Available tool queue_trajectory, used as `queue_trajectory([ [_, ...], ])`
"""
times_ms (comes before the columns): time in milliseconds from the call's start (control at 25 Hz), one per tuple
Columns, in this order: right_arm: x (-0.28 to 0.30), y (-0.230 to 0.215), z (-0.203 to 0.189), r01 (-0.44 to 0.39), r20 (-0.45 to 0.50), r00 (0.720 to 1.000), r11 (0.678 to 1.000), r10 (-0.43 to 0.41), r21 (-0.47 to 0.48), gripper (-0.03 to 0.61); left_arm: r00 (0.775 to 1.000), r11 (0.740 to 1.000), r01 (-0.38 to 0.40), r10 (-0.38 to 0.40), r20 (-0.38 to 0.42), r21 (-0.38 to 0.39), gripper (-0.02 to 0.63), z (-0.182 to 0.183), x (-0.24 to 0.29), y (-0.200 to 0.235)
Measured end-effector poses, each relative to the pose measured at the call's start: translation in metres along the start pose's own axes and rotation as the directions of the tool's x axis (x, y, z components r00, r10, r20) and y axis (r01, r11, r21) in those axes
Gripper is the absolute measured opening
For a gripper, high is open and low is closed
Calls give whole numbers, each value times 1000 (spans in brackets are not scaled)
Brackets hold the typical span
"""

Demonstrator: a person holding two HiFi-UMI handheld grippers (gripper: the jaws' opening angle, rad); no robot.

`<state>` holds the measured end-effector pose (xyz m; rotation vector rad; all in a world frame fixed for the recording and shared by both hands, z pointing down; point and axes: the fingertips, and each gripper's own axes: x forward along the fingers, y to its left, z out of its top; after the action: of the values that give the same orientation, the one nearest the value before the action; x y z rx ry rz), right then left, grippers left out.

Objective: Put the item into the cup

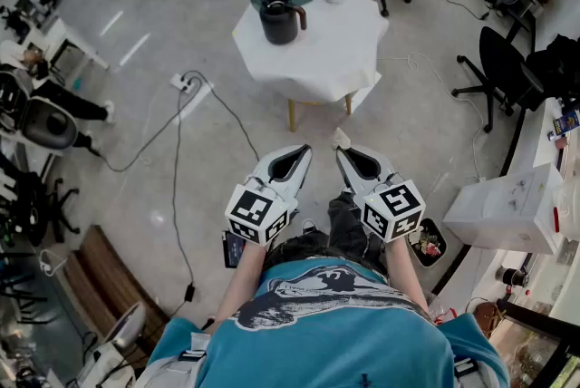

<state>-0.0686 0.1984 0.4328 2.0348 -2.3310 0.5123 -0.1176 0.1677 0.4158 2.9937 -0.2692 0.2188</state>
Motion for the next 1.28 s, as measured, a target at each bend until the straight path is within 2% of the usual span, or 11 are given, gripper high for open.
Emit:
queue_trajectory([
  [560,26,-32,12,-18,5,1000,1000,18,6,28,998,998,-56,56,-1,-16,12,4,26,27],
  [880,47,-79,33,-54,-5,999,999,54,0,28,993,993,-117,118,19,-34,12,22,70,56],
  [1280,64,-136,62,-128,-24,992,991,128,-25,29,981,982,-183,185,49,-42,12,50,131,69],
])
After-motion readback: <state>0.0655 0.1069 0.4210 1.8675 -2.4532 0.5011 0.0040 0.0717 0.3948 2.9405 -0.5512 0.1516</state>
